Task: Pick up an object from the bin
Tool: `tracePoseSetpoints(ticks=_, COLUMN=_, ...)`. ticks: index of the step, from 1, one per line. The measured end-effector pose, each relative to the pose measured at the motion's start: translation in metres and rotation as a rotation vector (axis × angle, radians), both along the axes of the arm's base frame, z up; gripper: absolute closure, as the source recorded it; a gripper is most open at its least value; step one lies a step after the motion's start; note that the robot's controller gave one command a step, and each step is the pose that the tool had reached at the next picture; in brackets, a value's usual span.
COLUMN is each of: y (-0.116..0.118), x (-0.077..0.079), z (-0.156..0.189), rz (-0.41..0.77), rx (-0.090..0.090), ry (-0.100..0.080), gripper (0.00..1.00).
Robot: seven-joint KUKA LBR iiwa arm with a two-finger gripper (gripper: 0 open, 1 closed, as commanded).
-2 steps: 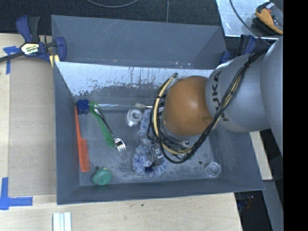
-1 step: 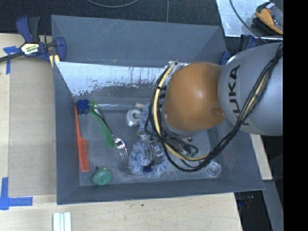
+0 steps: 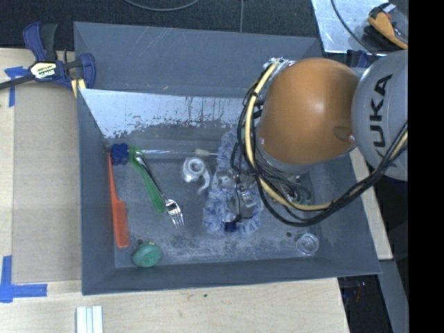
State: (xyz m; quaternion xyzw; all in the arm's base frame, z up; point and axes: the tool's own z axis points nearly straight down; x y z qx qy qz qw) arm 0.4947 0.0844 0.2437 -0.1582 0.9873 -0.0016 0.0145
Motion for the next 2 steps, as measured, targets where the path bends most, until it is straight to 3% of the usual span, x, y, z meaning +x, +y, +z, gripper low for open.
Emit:
tracePoseSetpoints(ticks=1, y=0.055, x=0.023, z=0.020, rz=-0.025, rx=0.005, ry=-0.005, gripper=1.00)
tracePoseSetpoints(ticks=2, y=0.022, x=0.022, z=-0.019, rz=-0.185, rx=0.003, ry=0.006, gripper=1.00)
